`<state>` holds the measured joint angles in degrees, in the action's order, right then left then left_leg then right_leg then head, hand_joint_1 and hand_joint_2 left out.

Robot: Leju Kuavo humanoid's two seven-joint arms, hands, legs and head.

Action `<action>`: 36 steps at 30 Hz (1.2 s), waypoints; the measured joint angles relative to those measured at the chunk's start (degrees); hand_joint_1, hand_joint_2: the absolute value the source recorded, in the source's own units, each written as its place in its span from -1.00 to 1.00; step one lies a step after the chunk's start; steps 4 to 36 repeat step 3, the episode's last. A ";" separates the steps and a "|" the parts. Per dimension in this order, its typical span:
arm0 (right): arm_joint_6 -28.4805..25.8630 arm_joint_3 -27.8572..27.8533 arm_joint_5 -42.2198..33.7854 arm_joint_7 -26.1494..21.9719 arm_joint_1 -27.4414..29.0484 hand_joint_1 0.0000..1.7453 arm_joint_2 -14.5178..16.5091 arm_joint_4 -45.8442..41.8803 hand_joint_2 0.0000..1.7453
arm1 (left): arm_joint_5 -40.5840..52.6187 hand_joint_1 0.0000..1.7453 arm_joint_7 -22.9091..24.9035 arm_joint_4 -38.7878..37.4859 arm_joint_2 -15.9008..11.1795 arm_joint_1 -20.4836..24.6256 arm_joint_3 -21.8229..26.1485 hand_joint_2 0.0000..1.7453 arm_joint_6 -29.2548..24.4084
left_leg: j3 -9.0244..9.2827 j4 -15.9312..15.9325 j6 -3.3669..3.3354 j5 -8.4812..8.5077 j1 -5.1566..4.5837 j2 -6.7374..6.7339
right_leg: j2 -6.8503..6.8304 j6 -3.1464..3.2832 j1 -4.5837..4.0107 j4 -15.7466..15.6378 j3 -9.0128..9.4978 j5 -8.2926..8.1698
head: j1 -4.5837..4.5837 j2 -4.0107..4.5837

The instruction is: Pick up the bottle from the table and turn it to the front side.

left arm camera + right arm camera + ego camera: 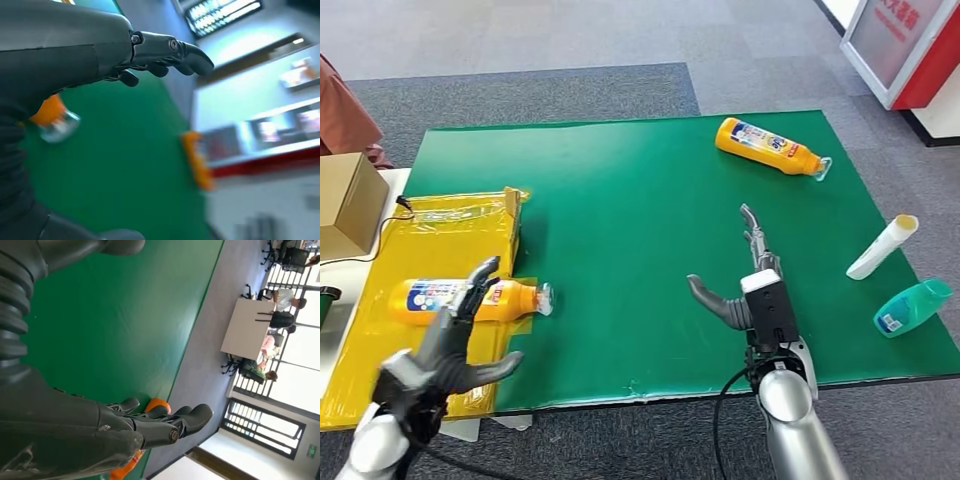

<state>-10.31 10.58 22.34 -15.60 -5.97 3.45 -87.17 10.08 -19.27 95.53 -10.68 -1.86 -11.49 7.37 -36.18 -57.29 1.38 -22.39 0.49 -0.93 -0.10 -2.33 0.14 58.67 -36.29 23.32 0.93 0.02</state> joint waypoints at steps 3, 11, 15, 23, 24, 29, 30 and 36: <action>-1.01 -0.17 -0.92 -0.82 0.60 -1.00 -0.71 -0.13 1.00 | -20.94 -1.00 -5.86 6.15 1.61 -3.83 4.19 -1.00 8.66 | 0.00 0.00 -0.01 -0.03 0.00 0.00 | -0.01 -0.01 0.00 0.00 0.00 0.04 | 0.00 0.00; -1.01 -0.17 -0.92 -0.82 0.60 -1.00 -0.71 -0.13 1.00 | -20.94 -1.00 -5.86 6.15 1.61 -3.83 4.19 -1.00 8.66 | 0.00 0.00 -0.01 -0.03 0.00 0.00 | -0.01 -0.01 0.00 0.00 0.00 0.04 | 0.00 0.00; -1.01 -0.17 -0.92 -0.82 0.60 -1.00 -0.71 -0.13 1.00 | -20.94 -1.00 -5.86 6.15 1.61 -3.83 4.19 -1.00 8.66 | 0.00 0.00 -0.01 -0.03 0.00 0.00 | -0.01 -0.01 0.00 0.00 0.00 0.04 | 0.00 0.00; -1.01 -0.17 -0.92 -0.82 0.60 -1.00 -0.71 -0.13 1.00 | -20.94 -1.00 -5.86 6.15 1.61 -3.83 4.19 -1.00 8.66 | 0.00 0.00 -0.01 -0.03 0.00 0.00 | -0.01 -0.01 0.00 0.00 0.00 0.04 | 0.00 0.00; -1.01 -0.17 -0.92 -0.82 0.60 -1.00 -0.71 -0.13 1.00 | -20.94 -1.00 -5.86 6.15 1.61 -3.83 4.19 -1.00 8.66 | 0.00 0.00 -0.01 -0.03 0.00 0.00 | -0.01 -0.01 0.00 0.00 0.00 0.04 | 0.00 0.00; -1.01 -0.17 -0.92 -0.82 0.60 -1.00 -0.71 -0.13 1.00 | -20.94 -1.00 -5.86 6.15 1.61 -3.83 4.19 -1.00 8.66 | 0.00 0.00 -0.01 -0.03 0.00 0.00 | -0.01 -0.01 0.00 0.00 0.00 0.04 | 0.00 0.00; -1.01 -0.17 -0.92 -0.82 0.60 -1.00 -0.71 -0.13 1.00 | -20.94 -1.00 -5.86 6.15 1.61 -3.83 4.19 -1.00 8.66 | 0.00 0.00 -0.01 -0.03 0.00 0.00 | -0.01 -0.01 0.00 0.00 0.00 0.04 | 0.00 0.00; -1.01 -0.17 -0.92 -0.82 0.60 -1.00 -0.71 -0.13 1.00 | -20.94 -1.00 -5.86 6.15 1.61 -3.83 4.19 -1.00 8.66 | 0.00 0.00 -0.01 -0.03 0.00 0.00 | -0.01 -0.01 0.00 0.00 0.00 0.04 | 0.00 0.00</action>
